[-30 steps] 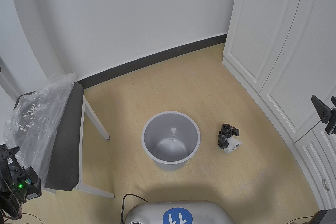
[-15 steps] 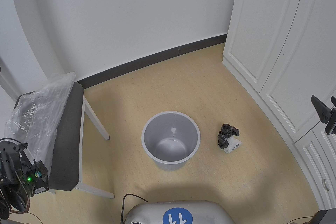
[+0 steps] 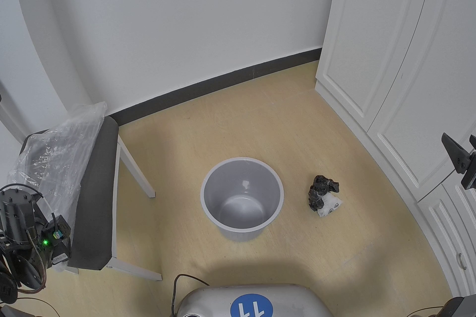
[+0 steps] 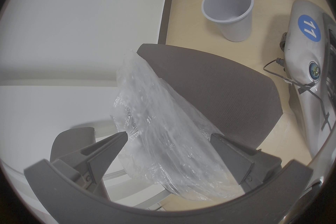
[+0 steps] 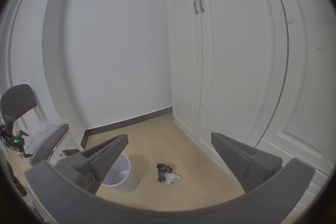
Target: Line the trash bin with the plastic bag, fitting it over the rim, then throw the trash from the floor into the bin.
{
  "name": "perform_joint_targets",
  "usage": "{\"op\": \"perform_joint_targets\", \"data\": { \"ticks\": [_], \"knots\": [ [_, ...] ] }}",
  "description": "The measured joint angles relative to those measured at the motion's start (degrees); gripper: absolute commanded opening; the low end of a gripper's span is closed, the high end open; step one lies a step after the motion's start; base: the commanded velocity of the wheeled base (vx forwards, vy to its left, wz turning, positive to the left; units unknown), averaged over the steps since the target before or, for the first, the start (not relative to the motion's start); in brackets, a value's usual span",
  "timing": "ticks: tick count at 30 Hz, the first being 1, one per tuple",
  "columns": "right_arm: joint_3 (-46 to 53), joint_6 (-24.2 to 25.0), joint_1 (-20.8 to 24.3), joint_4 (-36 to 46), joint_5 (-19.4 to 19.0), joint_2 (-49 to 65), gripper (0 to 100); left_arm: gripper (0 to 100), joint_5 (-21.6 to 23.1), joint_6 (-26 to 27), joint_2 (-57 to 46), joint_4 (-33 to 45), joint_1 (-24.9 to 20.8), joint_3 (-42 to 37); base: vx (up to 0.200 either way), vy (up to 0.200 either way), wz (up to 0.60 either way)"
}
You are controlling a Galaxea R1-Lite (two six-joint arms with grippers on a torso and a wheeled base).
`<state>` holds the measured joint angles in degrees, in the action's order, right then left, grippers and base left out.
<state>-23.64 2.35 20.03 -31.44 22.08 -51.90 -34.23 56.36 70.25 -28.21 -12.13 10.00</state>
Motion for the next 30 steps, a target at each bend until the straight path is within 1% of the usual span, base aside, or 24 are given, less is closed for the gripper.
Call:
{"op": "perform_joint_targets", "data": {
  "ticks": [7, 10, 16, 21, 30],
  "knots": [
    [0.0, 0.0, 0.0, 0.0, 0.0, 0.1, 100, 100, 0.2, 0.1, -1.8, 0.2, 1.9, 0.3, 0.0, 0.0, 0.0],
    [0.0, 0.0, 0.0, 0.0, 0.0, 0.2, 100, 100, 0.5, 0.1, -2.7, 0.3, 4.0, 0.5, 0.0, 0.0, 0.0],
    [0.0, 0.0, 0.0, 0.0, -0.1, 0.0, 100, 100, 2.8, 0.0, -3.3, 0.5, 7.3, 0.7, 0.0, 0.0, 0.0],
    [0.1, 0.0, 0.0, 0.0, -0.1, -0.1, 100, 100, 3.3, -0.3, -2.0, 0.4, 8.1, 0.7, 0.0, 0.0, 0.0],
    [0.1, 0.0, 0.0, 0.0, -0.3, -0.1, 100, 100, 3.3, -0.3, -0.2, 0.4, 8.3, 1.0, 0.0, 0.0, 0.0]
  ]
}}
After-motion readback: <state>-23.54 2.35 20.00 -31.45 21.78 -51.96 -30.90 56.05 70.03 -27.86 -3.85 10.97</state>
